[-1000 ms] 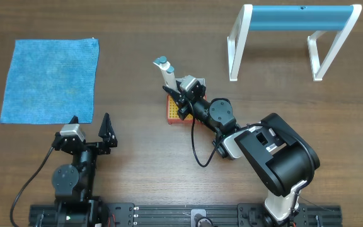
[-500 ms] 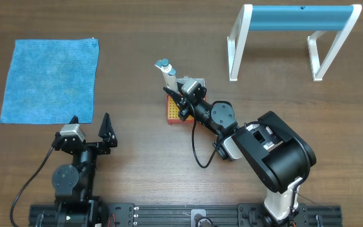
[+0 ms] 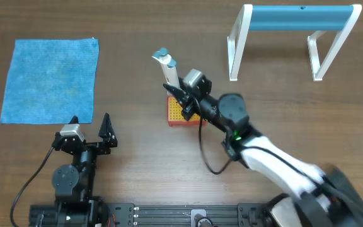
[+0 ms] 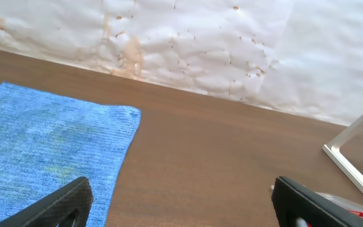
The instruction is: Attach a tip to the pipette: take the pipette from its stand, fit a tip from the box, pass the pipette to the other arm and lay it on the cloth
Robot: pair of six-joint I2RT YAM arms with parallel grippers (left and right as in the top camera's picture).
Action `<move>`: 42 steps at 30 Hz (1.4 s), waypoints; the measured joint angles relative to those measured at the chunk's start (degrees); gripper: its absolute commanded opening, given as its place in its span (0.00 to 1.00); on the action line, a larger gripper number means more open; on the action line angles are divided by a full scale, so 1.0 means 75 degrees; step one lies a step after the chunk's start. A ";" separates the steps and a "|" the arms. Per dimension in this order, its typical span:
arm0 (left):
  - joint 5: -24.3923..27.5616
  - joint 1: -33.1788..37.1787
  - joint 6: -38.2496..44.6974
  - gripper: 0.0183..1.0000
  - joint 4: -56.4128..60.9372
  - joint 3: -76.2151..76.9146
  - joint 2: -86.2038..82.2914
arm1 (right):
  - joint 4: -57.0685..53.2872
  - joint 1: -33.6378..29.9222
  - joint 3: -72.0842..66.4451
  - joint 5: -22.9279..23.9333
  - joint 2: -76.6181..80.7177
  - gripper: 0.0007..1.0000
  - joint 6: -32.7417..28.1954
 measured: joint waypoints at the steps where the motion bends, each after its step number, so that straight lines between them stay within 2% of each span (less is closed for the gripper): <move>1: 0.0003 0.0000 0.0000 0.92 0.0009 0.0003 0.0003 | -0.1588 0.0000 0.0335 -0.0172 -0.0886 0.08 0.0012; 4: 0.0003 0.0000 0.0000 0.92 0.0003 0.0000 0.0003 | -0.4243 0.0000 0.0994 -0.0283 -0.2116 0.08 0.0012; 8: 0.0003 0.0000 -0.0003 0.92 0.0000 0.0000 0.0003 | -0.5645 0.0000 0.1046 -0.0391 -0.2273 0.08 0.0026; 11: 0.0003 0.0000 0.0000 0.92 0.0003 0.0000 0.0003 | -0.5811 0.0000 0.1046 -0.0391 -0.2273 0.08 0.0498; 18: 0.0003 0.0000 -0.0003 0.92 0.0003 0.0000 0.0003 | -0.5753 0.0000 0.1046 -0.0388 -0.2273 0.08 0.2498; 19: 0.0219 0.0003 -0.0367 0.92 0.0047 0.0000 0.0003 | -0.5753 0.0000 0.1046 -0.0388 -0.2273 0.08 0.2684; 20: 0.0857 0.0006 -0.1588 0.92 0.0163 -0.0003 0.0003 | -0.5750 0.0000 0.1046 -0.0388 -0.2273 0.08 0.2798; 21: 0.1938 0.0003 -0.3570 0.92 0.0221 -0.0003 0.0003 | -0.5753 0.0000 0.1046 -0.0388 -0.2273 0.08 0.2932; 23: 0.3366 0.0006 -0.5931 0.92 0.0248 0.0000 0.0003 | -0.5753 0.0000 0.1046 -0.0388 -0.2273 0.08 0.3287; 24: 0.3780 0.0006 -0.6822 0.92 0.0239 0.0000 0.0003 | -0.5753 0.0000 0.1046 -0.0388 -0.2273 0.08 0.3567; 26: 0.3599 0.0003 -0.7959 0.92 0.0356 -0.0003 0.0003 | -0.5753 0.0000 0.1046 -0.0391 -0.2273 0.08 0.3765; 28: 0.2914 0.0000 -0.8795 0.93 0.0813 -0.0015 0.0023 | -0.5753 0.0000 0.1046 -0.0391 -0.2273 0.08 0.3870; 30: 0.2331 0.0000 -0.9305 0.92 0.2541 -0.0012 0.0449 | -0.5788 0.0000 0.1040 -0.0393 -0.2285 0.08 0.3926; 32: 0.2305 0.0003 -0.9477 0.92 0.3826 0.0201 0.1635 | -0.5764 0.0000 0.1040 -0.0417 -0.2285 0.08 0.3955; 34: 0.3051 0.0003 -0.9282 0.93 0.4237 0.0898 0.3695 | -0.5767 0.0000 0.1040 -0.0446 -0.2282 0.08 0.4074; 36: 0.4453 0.0006 -0.8588 0.92 0.5001 0.2069 0.5622 | -0.5753 0.0000 0.1046 -0.0580 -0.2285 0.08 0.4159; 37: 0.5578 -0.0052 -0.8090 0.92 0.5598 0.2879 0.6761 | -0.5732 0.0000 0.1046 -0.0697 -0.2282 0.08 0.4167; 39: 0.7035 -0.0583 -0.7592 0.92 0.7289 0.3657 0.8425 | -0.5732 0.0006 0.1052 -0.1236 -0.2276 0.08 0.4208; 40: 0.7577 -0.1017 -0.7463 0.92 0.7769 0.4086 0.9282 | -0.5732 0.0006 0.1052 -0.1530 -0.2279 0.08 0.4214; 42: 0.8026 -0.1649 -0.7356 0.92 0.8378 0.4331 1.0316 | -0.5727 0.0006 0.1049 -0.1915 -0.2279 0.08 0.4269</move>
